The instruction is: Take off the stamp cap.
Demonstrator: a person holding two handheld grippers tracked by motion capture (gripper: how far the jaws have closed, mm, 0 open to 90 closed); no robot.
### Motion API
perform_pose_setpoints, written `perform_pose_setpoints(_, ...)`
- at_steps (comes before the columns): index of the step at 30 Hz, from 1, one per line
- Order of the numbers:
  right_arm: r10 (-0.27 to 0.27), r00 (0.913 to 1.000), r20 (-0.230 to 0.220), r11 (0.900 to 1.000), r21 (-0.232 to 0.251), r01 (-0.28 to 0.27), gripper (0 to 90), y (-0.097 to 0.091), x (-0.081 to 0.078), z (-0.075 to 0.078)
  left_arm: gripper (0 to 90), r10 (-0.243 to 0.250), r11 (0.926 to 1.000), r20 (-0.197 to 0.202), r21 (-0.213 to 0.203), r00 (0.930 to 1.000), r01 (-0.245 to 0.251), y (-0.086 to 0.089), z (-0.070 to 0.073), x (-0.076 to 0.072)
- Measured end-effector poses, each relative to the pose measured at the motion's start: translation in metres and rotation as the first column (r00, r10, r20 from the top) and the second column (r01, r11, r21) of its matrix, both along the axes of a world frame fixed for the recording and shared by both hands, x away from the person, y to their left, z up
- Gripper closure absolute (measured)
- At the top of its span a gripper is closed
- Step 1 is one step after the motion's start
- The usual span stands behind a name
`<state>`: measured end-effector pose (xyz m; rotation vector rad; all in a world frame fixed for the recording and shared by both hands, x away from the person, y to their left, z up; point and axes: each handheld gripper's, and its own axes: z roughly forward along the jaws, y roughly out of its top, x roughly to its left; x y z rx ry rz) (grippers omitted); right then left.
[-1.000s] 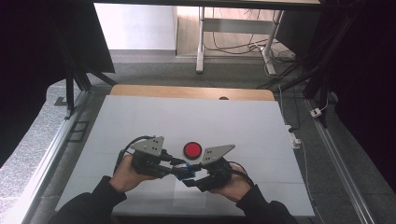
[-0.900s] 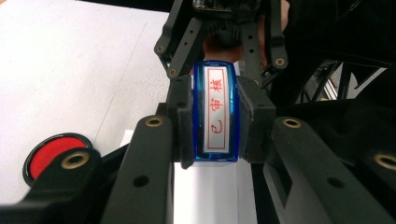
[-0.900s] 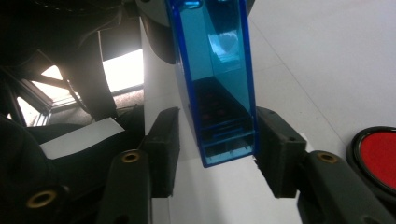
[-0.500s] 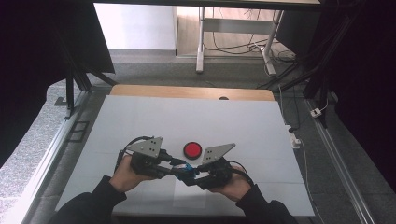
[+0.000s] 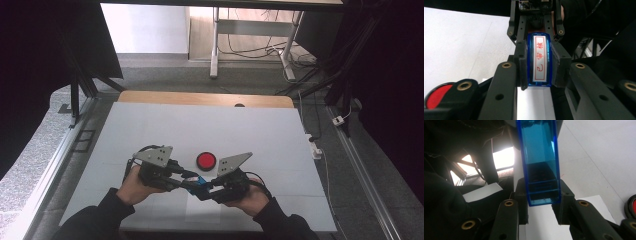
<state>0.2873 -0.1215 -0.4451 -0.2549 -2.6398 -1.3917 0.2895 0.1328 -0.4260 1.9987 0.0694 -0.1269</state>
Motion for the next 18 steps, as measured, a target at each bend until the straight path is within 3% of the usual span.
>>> perform_pose_setpoints(1,0.004,1.0000,0.003,1.0000,0.000,-0.004,68.7,0.0001,-0.0005,0.0003,70.5,0.000,1.0000,0.000,0.000,1.0000,0.000,0.0000,0.0000,0.0000)
perform_pose_setpoints(2,0.011,0.9999,0.005,0.9999,-0.005,-0.011,68.7,0.0000,-0.0009,0.0009,70.6,-0.011,0.9999,-0.026,-0.007,0.9996,0.011,0.0008,-0.0009,0.0018)
perform_pose_setpoints(9,0.029,0.9995,0.015,0.9995,-0.010,-0.029,68.8,0.0004,-0.0025,0.0012,70.6,-0.021,0.9997,-0.048,-0.012,0.9986,0.021,0.0008,-0.0020,0.0032)
perform_pose_setpoints(18,-0.001,1.0000,-0.005,0.9990,-0.046,0.000,68.7,0.0019,-0.0014,0.0007,70.7,-0.002,0.9991,0.024,0.042,0.9997,0.001,-0.0021,0.0020,-0.0022)
